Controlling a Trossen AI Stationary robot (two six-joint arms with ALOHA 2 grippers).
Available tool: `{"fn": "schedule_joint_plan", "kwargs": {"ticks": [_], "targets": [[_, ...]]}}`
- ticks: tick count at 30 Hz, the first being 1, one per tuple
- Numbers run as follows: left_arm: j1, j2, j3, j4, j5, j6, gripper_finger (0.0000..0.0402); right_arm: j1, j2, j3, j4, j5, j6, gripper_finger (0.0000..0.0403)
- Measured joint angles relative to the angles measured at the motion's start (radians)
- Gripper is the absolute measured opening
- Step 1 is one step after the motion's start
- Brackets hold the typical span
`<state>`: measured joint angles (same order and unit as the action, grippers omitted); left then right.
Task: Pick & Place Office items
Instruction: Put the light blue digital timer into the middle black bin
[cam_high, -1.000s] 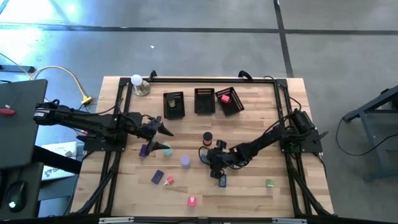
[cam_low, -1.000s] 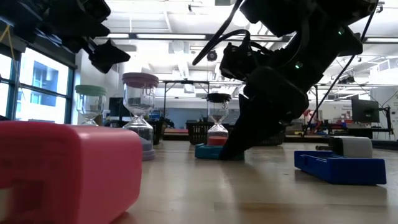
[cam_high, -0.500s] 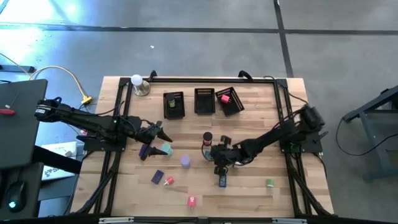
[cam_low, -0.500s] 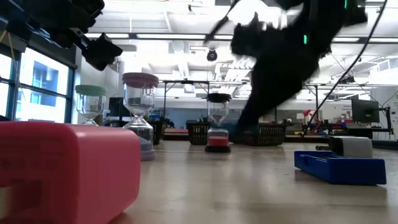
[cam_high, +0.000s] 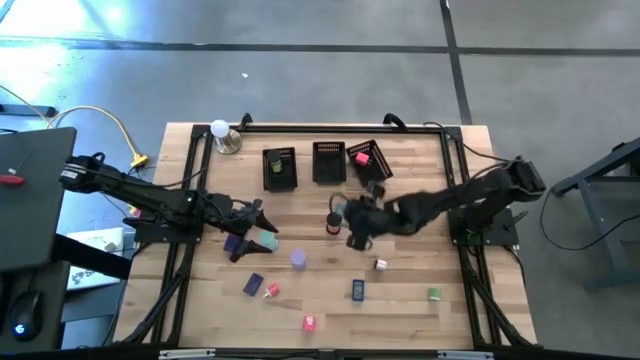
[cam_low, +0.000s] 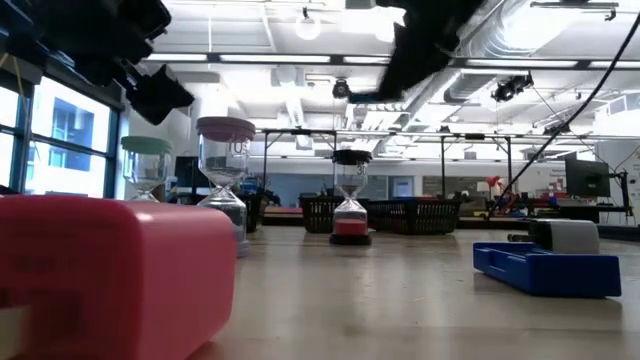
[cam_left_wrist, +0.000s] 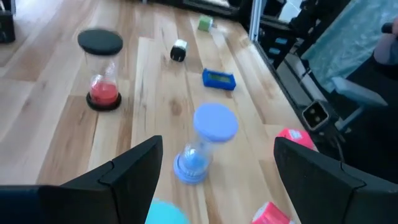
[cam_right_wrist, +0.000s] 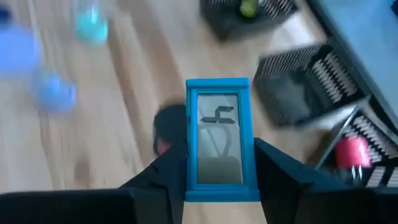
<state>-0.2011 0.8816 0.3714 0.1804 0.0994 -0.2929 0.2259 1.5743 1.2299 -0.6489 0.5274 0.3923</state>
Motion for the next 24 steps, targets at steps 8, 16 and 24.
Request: {"fn": "schedule_joint_plan", "kwargs": {"ticks": [8,16,24], "targets": [[-0.001,0.021,0.0,0.043,-0.002,-0.007,0.0301,-0.256,0.004,0.055,0.037,-0.158,-0.134,0.0138],[-0.001,0.019,0.0,0.049,-0.003,0.0,0.0301,-0.464,0.069,0.06,0.129,-0.377,-0.176,0.0138],[-0.001,0.02,0.0,0.066,-0.003,0.014,0.0301,-0.524,0.218,0.208,0.098,-0.446,-0.189,0.0138]]}}
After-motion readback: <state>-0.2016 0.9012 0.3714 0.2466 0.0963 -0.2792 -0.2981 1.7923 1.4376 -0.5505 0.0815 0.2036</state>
